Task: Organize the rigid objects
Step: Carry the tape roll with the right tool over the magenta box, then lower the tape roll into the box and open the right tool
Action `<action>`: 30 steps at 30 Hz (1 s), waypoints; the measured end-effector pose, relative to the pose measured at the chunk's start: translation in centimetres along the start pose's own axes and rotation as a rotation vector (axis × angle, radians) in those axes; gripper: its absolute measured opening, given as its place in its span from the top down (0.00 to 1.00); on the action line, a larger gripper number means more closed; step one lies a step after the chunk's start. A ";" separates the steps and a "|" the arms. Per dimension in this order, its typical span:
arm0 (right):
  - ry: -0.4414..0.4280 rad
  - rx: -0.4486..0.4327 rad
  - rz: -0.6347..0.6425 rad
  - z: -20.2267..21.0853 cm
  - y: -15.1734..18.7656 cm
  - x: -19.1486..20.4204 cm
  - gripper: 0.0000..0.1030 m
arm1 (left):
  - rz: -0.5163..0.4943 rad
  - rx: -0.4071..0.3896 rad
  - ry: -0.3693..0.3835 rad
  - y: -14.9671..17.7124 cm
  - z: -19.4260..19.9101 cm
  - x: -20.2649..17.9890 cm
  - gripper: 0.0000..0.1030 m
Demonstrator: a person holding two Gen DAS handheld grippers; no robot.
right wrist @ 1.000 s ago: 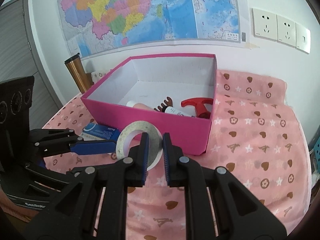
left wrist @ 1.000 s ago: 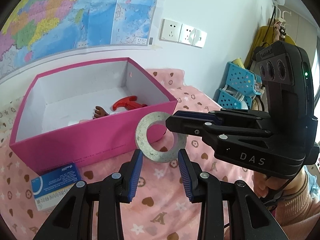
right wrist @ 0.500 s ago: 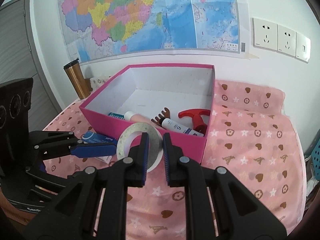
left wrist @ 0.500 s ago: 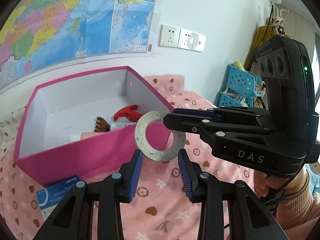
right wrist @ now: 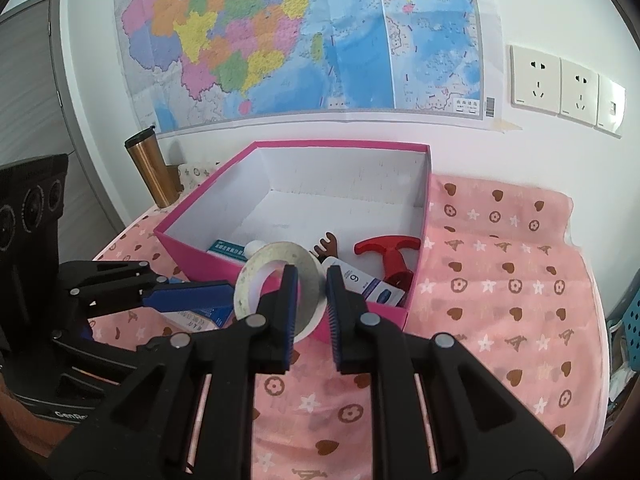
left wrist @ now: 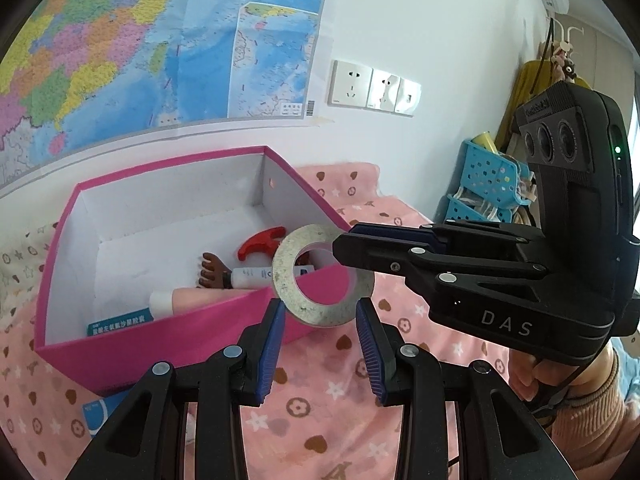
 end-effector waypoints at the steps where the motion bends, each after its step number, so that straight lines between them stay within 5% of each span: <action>1: 0.000 0.000 0.000 0.0 -0.1 0.0 0.84 | -0.002 -0.001 -0.002 -0.1 -0.1 0.0 0.64; 30: 0.032 0.006 0.005 -2.1 -2.1 -1.2 0.84 | -0.006 0.006 -0.036 -2.2 -2.4 1.3 0.64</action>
Point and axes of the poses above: each gripper's, at about its wrist camera, not at the fingertips, and z roughly against the way its jaws point, x to its left, y to its underside, the point moved 3 cm from there along -z, roughly the way its jaws point, and after that the axes turned 8 degrees about -x, right-handed, at the moved point
